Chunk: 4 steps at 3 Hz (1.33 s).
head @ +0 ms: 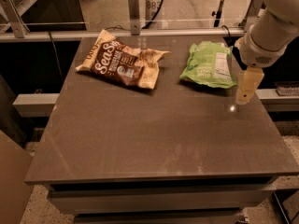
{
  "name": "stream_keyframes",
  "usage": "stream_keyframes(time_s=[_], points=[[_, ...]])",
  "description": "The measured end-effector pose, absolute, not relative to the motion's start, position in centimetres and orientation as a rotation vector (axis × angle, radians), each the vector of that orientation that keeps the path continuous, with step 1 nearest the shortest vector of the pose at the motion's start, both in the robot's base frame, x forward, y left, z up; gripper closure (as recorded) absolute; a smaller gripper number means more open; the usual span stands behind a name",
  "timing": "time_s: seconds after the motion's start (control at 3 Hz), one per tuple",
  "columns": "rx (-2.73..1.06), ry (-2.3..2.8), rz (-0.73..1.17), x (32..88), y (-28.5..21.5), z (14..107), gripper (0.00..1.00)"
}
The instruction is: Pick green rice chip bag
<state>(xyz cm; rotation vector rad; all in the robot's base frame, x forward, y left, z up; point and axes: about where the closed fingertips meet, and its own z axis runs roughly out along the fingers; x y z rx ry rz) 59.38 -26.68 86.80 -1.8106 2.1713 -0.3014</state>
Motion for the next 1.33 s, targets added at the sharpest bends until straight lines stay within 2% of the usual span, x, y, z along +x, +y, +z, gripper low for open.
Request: stream_keyframes(time_s=[0.67,1.0,1.33], points=[[-1.856,2.049,-0.248,64.2,-26.3,82.3,0.00],[-1.877,2.007,-0.242,64.9,-25.4,82.2,0.00],[-1.877,2.007,-0.242,64.9,-25.4,82.4,0.18]])
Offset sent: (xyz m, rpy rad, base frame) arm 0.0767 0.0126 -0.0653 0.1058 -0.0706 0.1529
